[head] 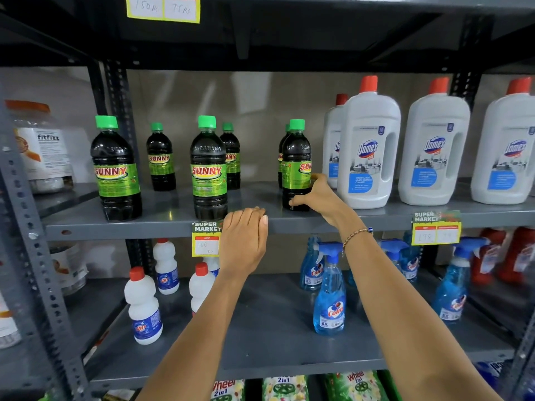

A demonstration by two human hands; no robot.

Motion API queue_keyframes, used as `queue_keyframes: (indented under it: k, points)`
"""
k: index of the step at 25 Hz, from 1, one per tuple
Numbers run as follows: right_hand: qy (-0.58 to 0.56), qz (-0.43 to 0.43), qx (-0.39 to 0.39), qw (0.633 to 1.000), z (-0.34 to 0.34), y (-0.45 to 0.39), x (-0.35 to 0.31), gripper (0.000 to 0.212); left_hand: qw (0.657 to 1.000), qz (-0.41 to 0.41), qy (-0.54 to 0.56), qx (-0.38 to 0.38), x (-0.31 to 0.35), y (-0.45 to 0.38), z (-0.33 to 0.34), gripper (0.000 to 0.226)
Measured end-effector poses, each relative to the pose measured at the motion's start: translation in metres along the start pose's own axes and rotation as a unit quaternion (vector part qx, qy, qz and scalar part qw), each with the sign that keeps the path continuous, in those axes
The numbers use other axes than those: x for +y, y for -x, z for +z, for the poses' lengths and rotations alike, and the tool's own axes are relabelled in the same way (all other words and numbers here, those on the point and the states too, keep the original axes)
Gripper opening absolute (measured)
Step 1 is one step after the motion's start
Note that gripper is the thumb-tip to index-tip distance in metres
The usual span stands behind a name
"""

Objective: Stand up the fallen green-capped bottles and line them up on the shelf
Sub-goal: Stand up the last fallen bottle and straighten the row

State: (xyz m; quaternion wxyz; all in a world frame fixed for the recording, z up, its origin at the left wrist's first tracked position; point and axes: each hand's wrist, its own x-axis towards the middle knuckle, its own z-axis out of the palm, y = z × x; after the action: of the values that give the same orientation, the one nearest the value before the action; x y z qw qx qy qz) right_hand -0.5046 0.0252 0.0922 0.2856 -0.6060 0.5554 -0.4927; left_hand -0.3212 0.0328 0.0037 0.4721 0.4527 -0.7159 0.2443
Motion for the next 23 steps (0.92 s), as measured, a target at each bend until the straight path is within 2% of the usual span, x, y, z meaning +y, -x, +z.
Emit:
queue_keyframes:
  k: [5, 9, 13, 17, 23]
  points:
    - [0.010, -0.024, 0.025, 0.999, 0.0026, 0.0021, 0.0044, 0.096, 1.000, 0.002, -0.006, 0.002, 0.0002, 0.0000, -0.0002, 0.039]
    - [-0.005, -0.010, 0.000, 1.000, 0.0011, 0.0003, 0.0014, 0.107, 1.000, 0.005, -0.014, -0.003, -0.0004, 0.0007, 0.0003, 0.040]
    - [-0.022, 0.008, -0.037, 0.999, -0.0014, -0.0024, 0.0020, 0.104, 1.000, 0.008, -0.021, -0.008, -0.0008, 0.0006, 0.0014, 0.040]
    - [-0.006, -0.011, -0.009, 1.000, 0.0016, 0.0011, 0.0029, 0.101, 1.000, 0.008, -0.023, 0.002, -0.0004, 0.0000, 0.0010, 0.040]
    - [0.003, -0.028, -0.007, 1.000, 0.0007, 0.0040, 0.0021, 0.092, 0.999, 0.007, -0.027, 0.029, 0.0039, 0.0004, 0.0025, 0.038]
